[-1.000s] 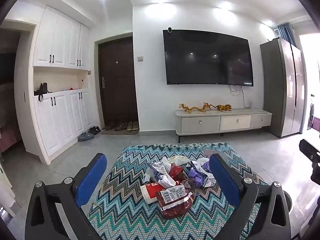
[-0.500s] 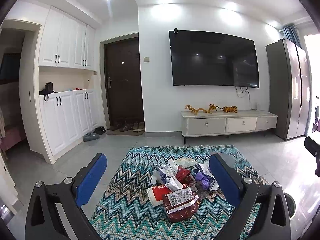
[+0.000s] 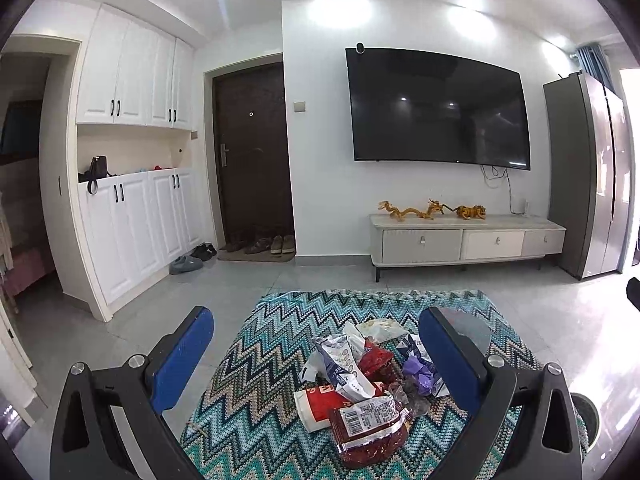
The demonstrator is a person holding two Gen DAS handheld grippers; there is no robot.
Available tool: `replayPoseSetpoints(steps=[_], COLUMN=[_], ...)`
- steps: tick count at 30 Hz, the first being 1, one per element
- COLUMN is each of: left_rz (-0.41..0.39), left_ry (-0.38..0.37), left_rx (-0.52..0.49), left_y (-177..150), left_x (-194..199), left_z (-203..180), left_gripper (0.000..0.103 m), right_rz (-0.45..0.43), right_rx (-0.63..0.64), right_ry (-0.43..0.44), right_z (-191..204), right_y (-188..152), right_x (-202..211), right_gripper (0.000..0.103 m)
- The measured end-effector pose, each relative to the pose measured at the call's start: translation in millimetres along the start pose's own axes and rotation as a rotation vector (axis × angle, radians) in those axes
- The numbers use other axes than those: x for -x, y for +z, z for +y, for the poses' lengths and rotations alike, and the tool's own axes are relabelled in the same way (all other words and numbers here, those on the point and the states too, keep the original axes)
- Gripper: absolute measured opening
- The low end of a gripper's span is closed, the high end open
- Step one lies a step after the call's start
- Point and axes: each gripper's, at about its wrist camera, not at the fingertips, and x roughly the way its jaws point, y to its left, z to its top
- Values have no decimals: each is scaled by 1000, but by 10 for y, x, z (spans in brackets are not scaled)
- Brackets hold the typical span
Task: Collect trash
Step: 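Approach the trash pile on the zigzag blanket with both tools, then grasp the blue-white carton with the left tool while the right tool grasps the purple bag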
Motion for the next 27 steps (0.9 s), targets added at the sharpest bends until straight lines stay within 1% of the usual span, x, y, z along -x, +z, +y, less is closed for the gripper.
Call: replayPoseSetpoints(steps=[4, 5, 14, 21, 27], left_rz=[25, 28, 58, 74, 85], left_ry=[-2, -3, 3, -2, -9], left_rx=[3, 4, -8, -6, -7], left_y=[-6, -32, -55, -36, -27], left_x=[-189, -237, -594, -868, -1060], left_z=[-10, -21, -54, -79, -81], left_gripper=[103, 103, 103, 103, 103], right_rz=[23, 26, 72, 124, 142], right_rx=[-13, -15, -59, -54, -36], right_ry=[5, 1, 21, 10, 1], right_z=[-59, 12, -10, 11, 26], right_y=[-19, -59, -177, -290, -278], right_x=[-187, -247, -683, -947, -1112], right_gripper=[103, 103, 103, 103, 103])
